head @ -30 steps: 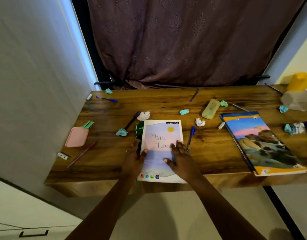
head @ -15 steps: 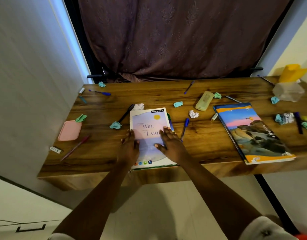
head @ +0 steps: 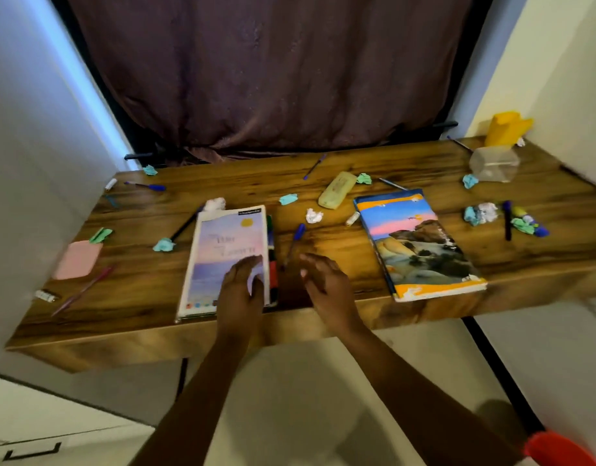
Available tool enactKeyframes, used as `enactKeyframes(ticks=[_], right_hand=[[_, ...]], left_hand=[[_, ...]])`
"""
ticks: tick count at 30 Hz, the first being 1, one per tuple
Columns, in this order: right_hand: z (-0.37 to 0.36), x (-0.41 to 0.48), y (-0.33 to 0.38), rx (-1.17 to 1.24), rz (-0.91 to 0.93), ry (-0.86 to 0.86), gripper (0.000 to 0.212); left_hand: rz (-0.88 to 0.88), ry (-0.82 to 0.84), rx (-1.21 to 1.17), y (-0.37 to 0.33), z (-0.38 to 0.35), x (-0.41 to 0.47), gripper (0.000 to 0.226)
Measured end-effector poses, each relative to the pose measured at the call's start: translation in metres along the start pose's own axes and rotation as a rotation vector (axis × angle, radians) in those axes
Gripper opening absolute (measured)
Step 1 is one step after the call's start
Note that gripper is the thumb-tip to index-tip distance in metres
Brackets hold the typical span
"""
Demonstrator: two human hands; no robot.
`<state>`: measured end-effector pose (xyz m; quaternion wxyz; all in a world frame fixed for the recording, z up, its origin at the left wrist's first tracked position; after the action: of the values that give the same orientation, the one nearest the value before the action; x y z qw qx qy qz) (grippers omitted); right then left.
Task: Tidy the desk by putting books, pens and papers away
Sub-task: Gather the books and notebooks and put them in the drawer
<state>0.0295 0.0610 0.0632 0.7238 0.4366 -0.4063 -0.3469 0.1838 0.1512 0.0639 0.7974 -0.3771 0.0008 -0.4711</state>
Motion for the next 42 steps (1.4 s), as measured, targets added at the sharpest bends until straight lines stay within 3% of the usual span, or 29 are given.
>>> enactKeyframes(ticks=[4,6,8,12,14,16,19,24,27,31,34,37,42], right_hand=[[0.135,-0.066,-0.055,0.339,-0.166,-0.181,0.024],[0.198,-0.089,-0.096,0.409,-0.244,-0.238,0.023],[0.260,-0.108,-0.145,0.444,-0.410,-0.268,0.019],[0.340,-0.139,-0.226,0.500,-0.889,-0.246,0.016],[0.364,-0.140,-0.253,0.563,-1.036,-0.219,0.022],[0.379,-0.130,-0.273,0.624,-1.117,-0.210,0.026],[0.395,-0.111,-0.303,0.753,-1.154,-0.319,0.036],[0.394,-0.093,-0.347,1.169,-1.154,-0.503,0.060],[0.392,-0.075,-0.366,1.328,-1.092,-0.578,0.074],[0.387,-0.062,-0.377,1.487,-1.031,-0.626,0.074],[0.389,-0.063,-0.371,1.481,-1.019,-0.572,0.072],[0.392,-0.067,-0.364,1.474,-1.019,-0.585,0.085],[0.395,-0.109,-0.371,1.427,-0.985,-0.631,0.091]], left_hand=[[0.014,0.147,-0.272,-0.091,-0.086,-0.081,0.024],[0.111,0.230,-0.413,-0.129,-0.143,-0.113,0.021],[0.318,0.298,-0.609,-0.166,-0.205,-0.145,0.025],[0.939,0.609,-0.965,-0.223,-0.305,-0.194,0.017],[1.110,0.616,-1.106,-0.237,-0.336,-0.198,0.033],[1.169,0.525,-1.222,-0.245,-0.356,-0.187,0.048],[1.245,0.403,-1.318,-0.250,-0.383,-0.173,0.064],[1.302,0.172,-1.459,-0.238,-0.421,-0.176,0.081],[1.235,0.080,-1.571,-0.234,-0.439,-0.175,0.079],[1.199,0.006,-1.659,-0.238,-0.447,-0.167,0.075],[1.178,0.014,-1.694,-0.235,-0.444,-0.165,0.089],[1.181,0.056,-1.679,-0.233,-0.439,-0.166,0.099],[1.234,0.050,-1.561,-0.244,-0.424,-0.205,0.091]])
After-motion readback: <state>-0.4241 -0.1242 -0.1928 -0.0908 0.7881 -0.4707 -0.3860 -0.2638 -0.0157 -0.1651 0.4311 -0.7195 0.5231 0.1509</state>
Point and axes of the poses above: each hand's wrist, its own x-axis towards the middle knuckle, its own z-axis out of the back of the hand, y = z × x, the point moved 6 cm from there along x, towards the middle knuckle, and after that the axes turned 11 degrees about x, right-handed, at the moved point
